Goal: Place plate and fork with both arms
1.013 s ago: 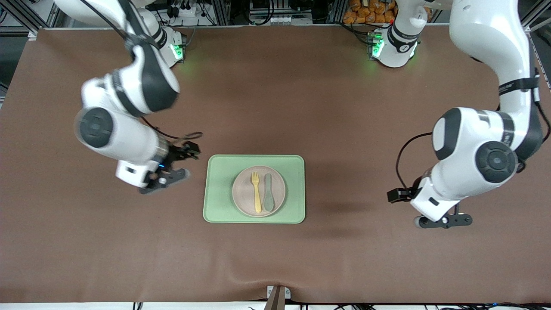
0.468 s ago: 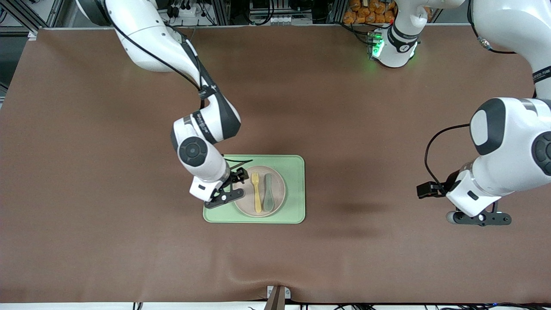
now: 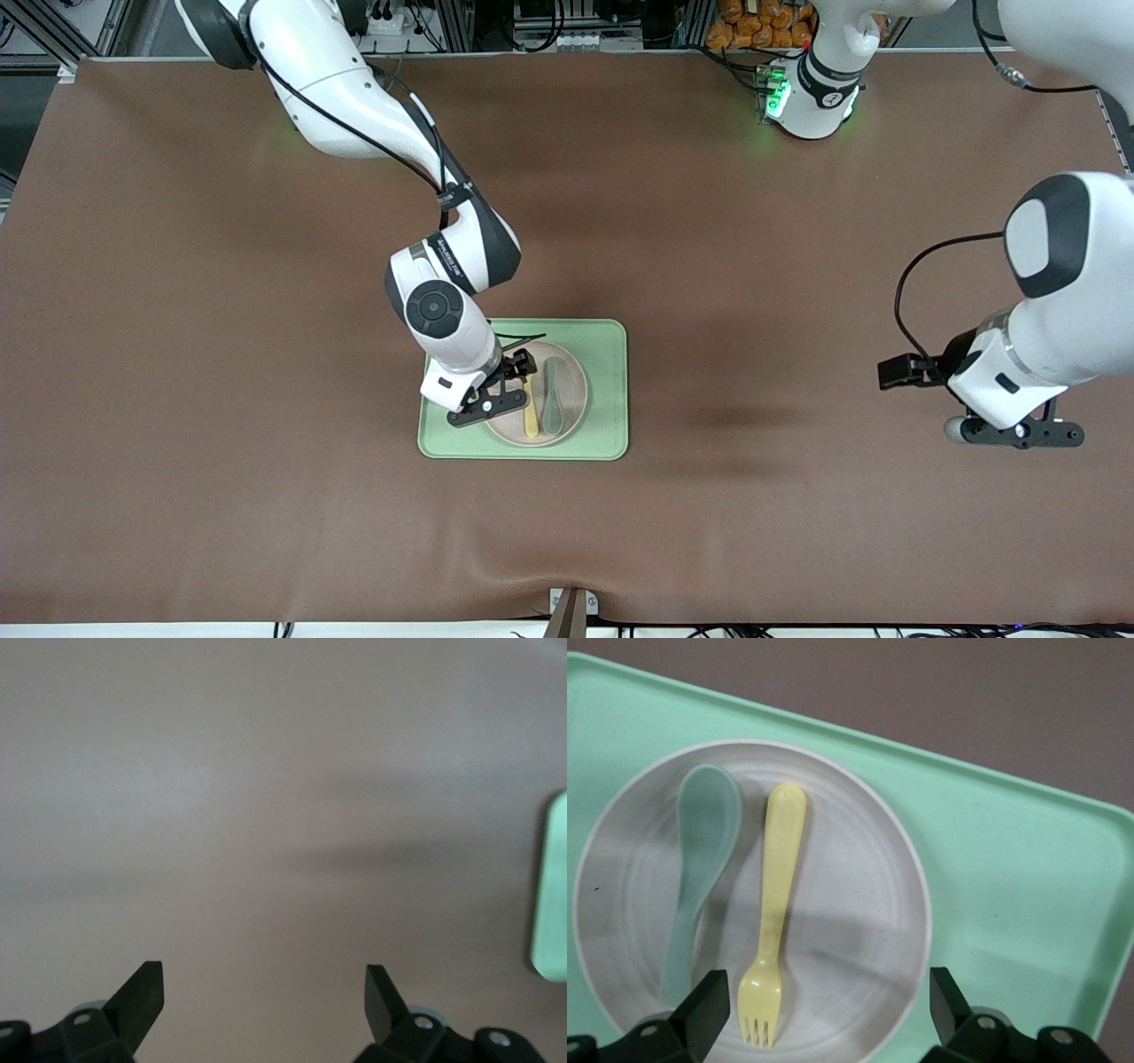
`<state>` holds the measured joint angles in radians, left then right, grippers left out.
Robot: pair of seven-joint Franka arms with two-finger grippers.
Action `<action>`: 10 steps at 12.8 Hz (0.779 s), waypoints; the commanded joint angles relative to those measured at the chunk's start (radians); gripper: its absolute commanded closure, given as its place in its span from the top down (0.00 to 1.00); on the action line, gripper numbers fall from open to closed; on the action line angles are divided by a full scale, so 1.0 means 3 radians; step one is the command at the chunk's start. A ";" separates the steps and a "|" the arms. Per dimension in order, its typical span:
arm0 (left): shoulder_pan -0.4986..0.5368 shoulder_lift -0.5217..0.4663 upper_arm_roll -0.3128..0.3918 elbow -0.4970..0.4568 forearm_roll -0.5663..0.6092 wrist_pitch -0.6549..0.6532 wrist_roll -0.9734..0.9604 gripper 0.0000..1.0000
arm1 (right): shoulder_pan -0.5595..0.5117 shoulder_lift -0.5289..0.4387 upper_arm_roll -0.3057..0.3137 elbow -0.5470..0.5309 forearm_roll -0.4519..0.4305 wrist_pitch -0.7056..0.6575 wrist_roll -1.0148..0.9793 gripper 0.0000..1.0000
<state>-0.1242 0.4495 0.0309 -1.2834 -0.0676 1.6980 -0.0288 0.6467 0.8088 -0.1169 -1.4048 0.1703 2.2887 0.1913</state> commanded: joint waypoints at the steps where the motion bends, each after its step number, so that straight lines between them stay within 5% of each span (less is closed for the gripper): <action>1: 0.0261 -0.0266 -0.0287 -0.0109 0.0107 -0.0208 -0.0011 1.00 | 0.0104 0.0131 -0.0040 0.0127 -0.0010 0.0020 0.0165 0.97; 7: 0.0245 -0.0909 -0.0313 -0.0191 0.0154 -0.0862 -0.0185 1.00 | 0.0202 0.0183 -0.0040 0.0106 -0.0015 0.0026 0.0170 0.83; 10: 0.0266 -0.1558 -0.0389 -0.0761 0.0154 -0.0951 -0.0226 1.00 | 0.0212 0.0213 -0.0040 0.0101 -0.0010 0.0031 0.0175 0.83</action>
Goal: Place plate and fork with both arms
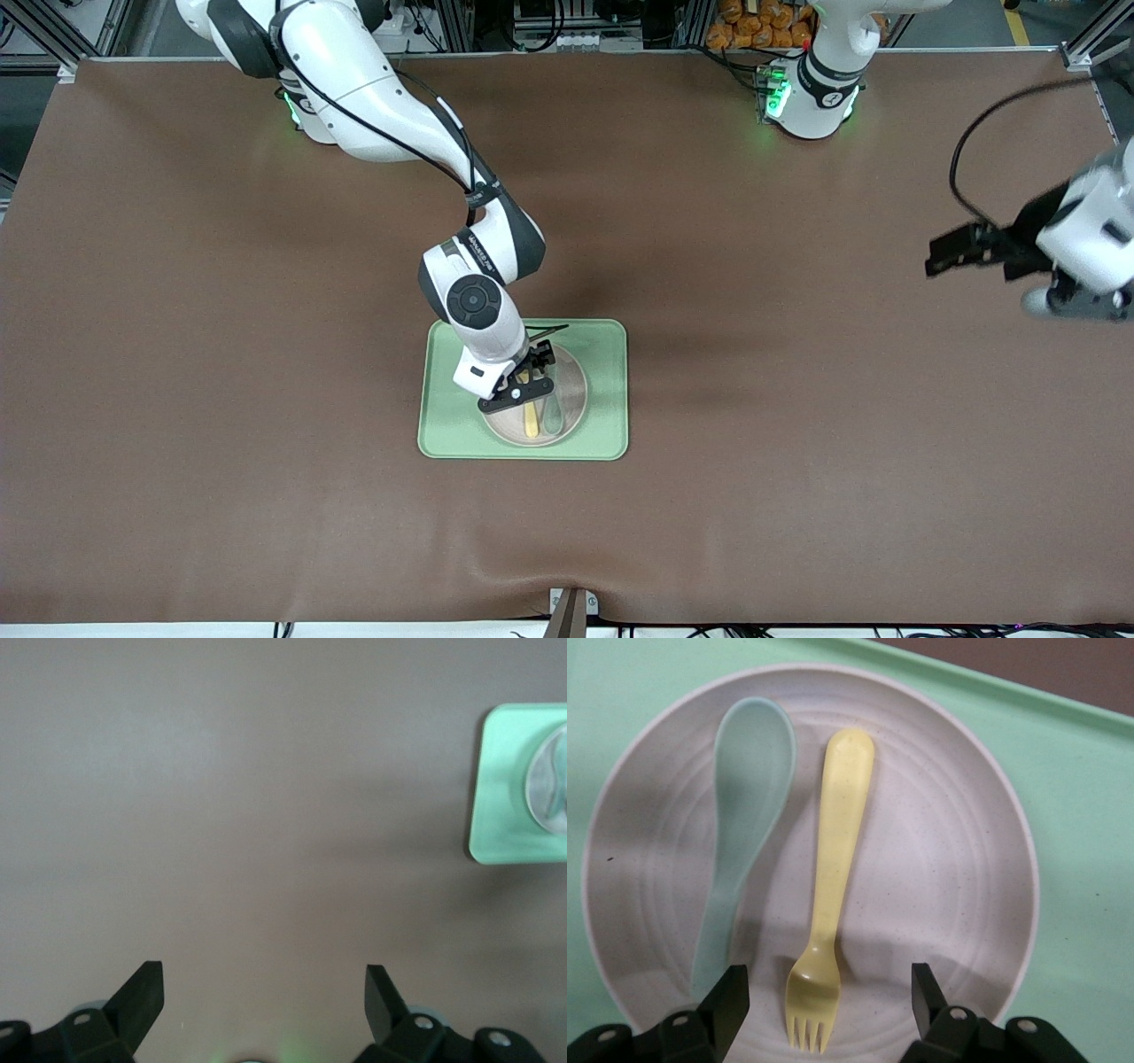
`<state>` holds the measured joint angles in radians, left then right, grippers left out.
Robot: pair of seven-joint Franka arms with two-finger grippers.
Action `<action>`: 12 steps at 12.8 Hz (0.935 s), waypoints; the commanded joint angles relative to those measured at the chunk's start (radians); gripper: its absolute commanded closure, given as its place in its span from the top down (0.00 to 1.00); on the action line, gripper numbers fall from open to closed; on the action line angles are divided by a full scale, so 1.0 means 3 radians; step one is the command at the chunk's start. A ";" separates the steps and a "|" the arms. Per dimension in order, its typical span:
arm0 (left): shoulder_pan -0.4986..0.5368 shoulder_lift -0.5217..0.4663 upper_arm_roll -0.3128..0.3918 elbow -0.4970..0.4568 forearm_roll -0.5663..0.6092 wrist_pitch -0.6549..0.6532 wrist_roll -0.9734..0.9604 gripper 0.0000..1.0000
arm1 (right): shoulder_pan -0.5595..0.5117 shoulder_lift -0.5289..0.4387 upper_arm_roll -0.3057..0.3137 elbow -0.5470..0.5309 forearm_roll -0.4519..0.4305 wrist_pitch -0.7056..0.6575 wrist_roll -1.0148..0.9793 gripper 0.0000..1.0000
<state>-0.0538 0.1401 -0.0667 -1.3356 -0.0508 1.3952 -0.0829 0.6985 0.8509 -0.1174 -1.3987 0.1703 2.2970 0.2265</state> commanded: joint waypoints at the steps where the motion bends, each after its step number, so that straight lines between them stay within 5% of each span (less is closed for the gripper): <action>1: 0.0031 -0.0635 -0.0064 -0.0696 0.0098 0.0069 -0.0046 1.00 | 0.0069 0.0083 -0.0038 0.0081 -0.0005 0.0008 0.0058 0.83; 6: 0.0026 -0.0631 0.0002 -0.0728 0.0123 0.0314 0.0000 1.00 | 0.0085 0.0109 -0.0038 0.0065 -0.0005 0.0075 0.0058 0.74; 12: 0.0026 -0.0615 0.0008 -0.0748 0.0318 0.0340 0.0031 1.00 | 0.0085 0.0104 -0.0038 0.0065 -0.0020 0.0070 0.0048 0.13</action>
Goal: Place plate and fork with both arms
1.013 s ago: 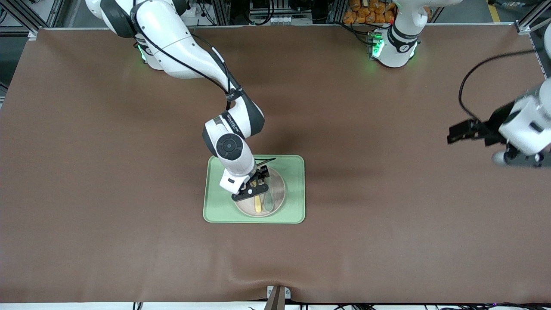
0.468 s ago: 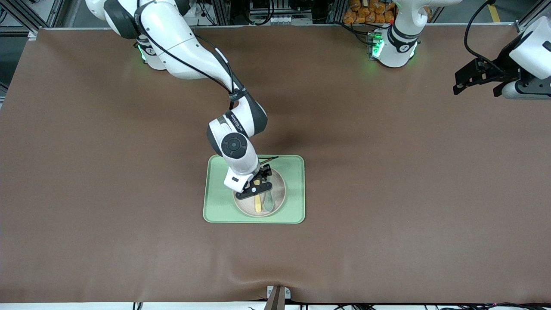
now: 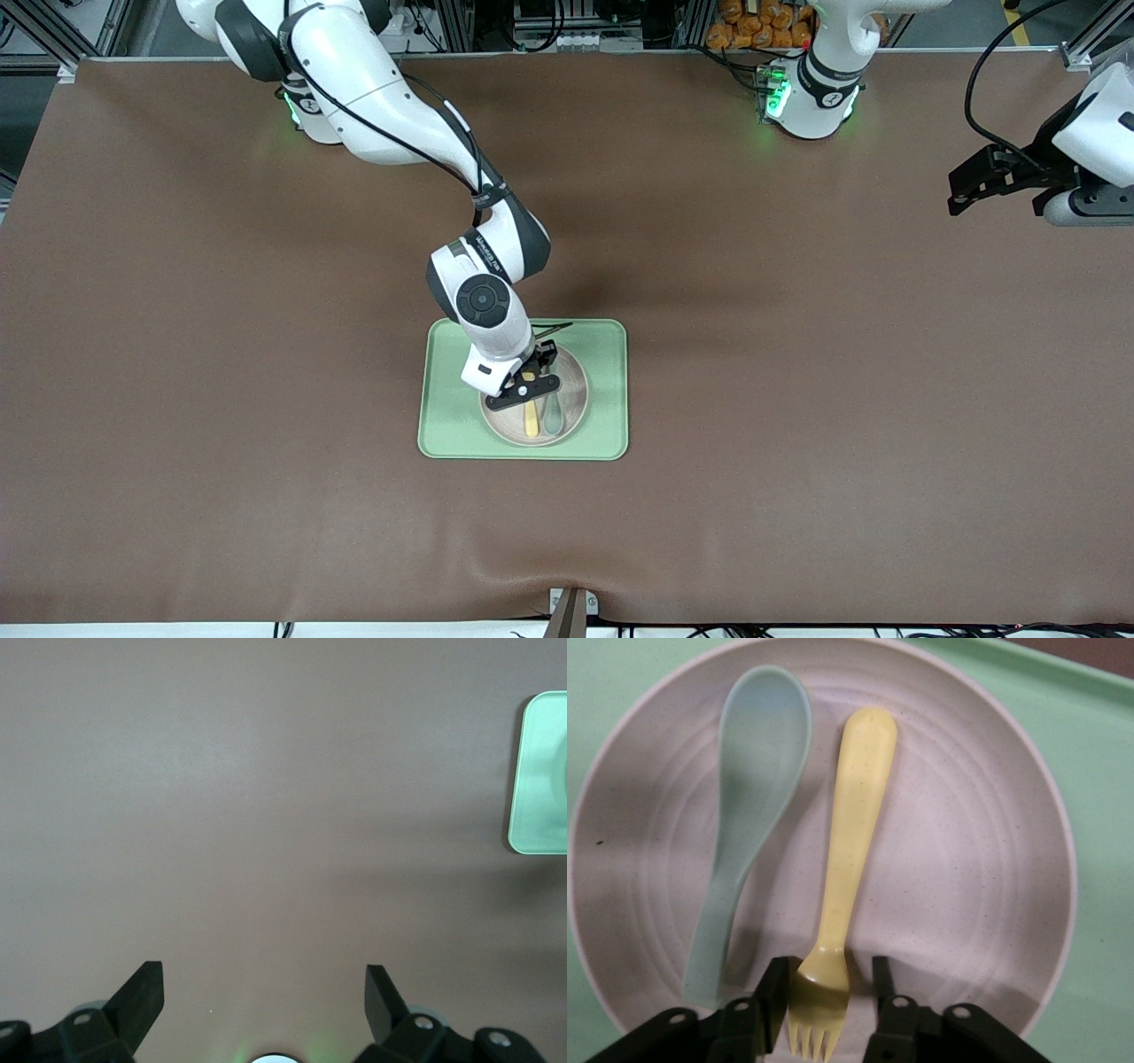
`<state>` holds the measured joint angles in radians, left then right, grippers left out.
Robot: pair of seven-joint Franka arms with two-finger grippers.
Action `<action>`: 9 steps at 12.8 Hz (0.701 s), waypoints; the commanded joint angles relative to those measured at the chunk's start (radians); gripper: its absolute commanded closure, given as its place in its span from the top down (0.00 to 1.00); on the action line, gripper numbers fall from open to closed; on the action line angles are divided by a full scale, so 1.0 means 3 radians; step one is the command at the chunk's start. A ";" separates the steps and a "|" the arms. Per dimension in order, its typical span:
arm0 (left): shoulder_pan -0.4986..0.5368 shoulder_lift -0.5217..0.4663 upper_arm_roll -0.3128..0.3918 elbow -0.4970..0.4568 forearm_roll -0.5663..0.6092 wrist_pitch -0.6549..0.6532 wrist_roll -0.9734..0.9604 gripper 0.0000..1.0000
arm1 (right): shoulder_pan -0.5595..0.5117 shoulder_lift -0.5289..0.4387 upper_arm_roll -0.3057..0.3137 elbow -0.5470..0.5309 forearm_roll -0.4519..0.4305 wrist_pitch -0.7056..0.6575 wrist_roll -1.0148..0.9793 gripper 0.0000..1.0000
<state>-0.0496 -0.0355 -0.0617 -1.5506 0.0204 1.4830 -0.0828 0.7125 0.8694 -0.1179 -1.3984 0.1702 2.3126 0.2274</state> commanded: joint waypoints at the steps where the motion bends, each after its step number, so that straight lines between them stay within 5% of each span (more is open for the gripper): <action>1: 0.0022 -0.0030 -0.0009 -0.0047 0.0075 0.0047 0.0031 1.00 | 0.0028 0.0032 -0.0037 0.0070 -0.0020 0.0002 0.0045 0.05; 9: 0.0033 -0.0025 0.0220 -0.0118 0.0039 0.0052 0.0184 1.00 | -0.0196 -0.0372 -0.0062 0.0059 0.0016 -0.0555 0.0417 0.00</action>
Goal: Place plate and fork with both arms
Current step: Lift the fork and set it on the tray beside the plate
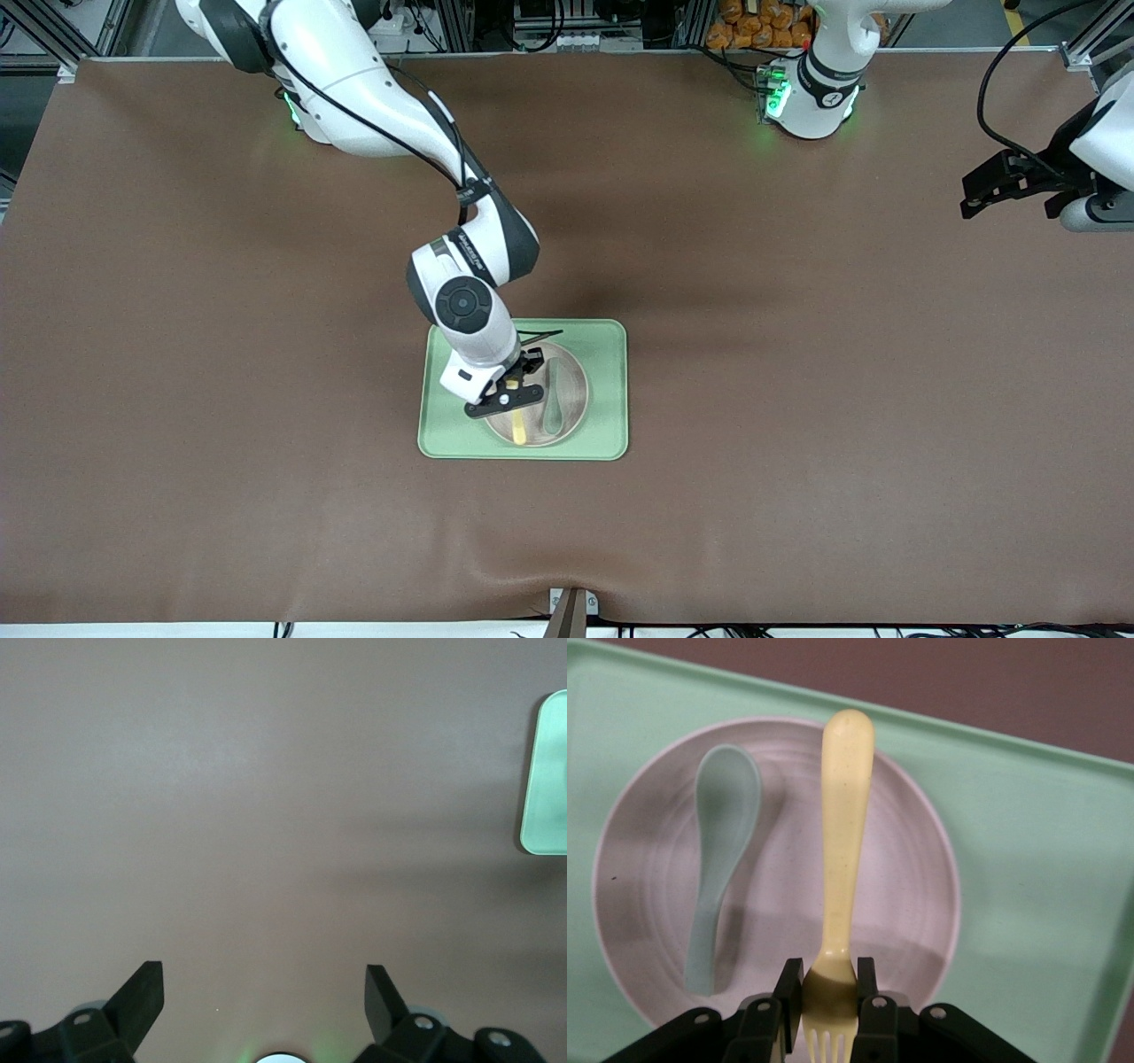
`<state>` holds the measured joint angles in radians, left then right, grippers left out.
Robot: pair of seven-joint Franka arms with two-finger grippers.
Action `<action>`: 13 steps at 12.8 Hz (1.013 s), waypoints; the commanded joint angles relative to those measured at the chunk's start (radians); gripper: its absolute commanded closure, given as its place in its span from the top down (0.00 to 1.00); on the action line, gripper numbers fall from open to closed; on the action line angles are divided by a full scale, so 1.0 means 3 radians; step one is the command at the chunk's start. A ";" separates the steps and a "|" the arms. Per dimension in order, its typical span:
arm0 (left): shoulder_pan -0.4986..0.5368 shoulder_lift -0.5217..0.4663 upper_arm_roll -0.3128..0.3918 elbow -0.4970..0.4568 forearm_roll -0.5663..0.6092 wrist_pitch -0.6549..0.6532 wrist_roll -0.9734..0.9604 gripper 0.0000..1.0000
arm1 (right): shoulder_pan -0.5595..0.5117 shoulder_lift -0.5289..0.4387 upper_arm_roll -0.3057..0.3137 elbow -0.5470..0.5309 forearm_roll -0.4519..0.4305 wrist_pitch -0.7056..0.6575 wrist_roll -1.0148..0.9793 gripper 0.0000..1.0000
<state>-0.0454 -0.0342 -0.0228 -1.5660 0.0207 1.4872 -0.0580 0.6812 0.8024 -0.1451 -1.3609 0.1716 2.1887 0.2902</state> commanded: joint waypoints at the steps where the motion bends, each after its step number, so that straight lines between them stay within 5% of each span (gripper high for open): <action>1: 0.0013 -0.0024 0.0132 -0.0067 0.0033 0.0038 0.0152 1.00 | -0.0143 -0.0174 0.0029 -0.0096 0.0011 -0.0203 0.0330 0.00; 11: 0.0013 -0.0024 0.0137 -0.0062 0.0033 0.0033 0.0127 1.00 | -0.0317 -0.0205 0.0039 -0.0730 0.0026 0.0108 0.0475 0.00; 12: 0.0008 -0.0024 0.0137 -0.0067 0.0033 0.0033 0.0122 1.00 | -0.0333 -0.0195 0.0039 -0.0730 0.0026 0.0108 0.0475 0.06; 13: 0.0008 -0.0019 0.0137 -0.0067 0.0028 0.0033 0.0122 1.00 | -0.0338 -0.0195 0.0039 -0.0730 0.0021 0.0098 0.0475 0.40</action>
<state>-0.0445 -0.0341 0.0220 -1.5791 0.0207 1.4887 -0.0282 0.5958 0.7642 -0.1468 -1.5539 0.1724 2.2087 0.4216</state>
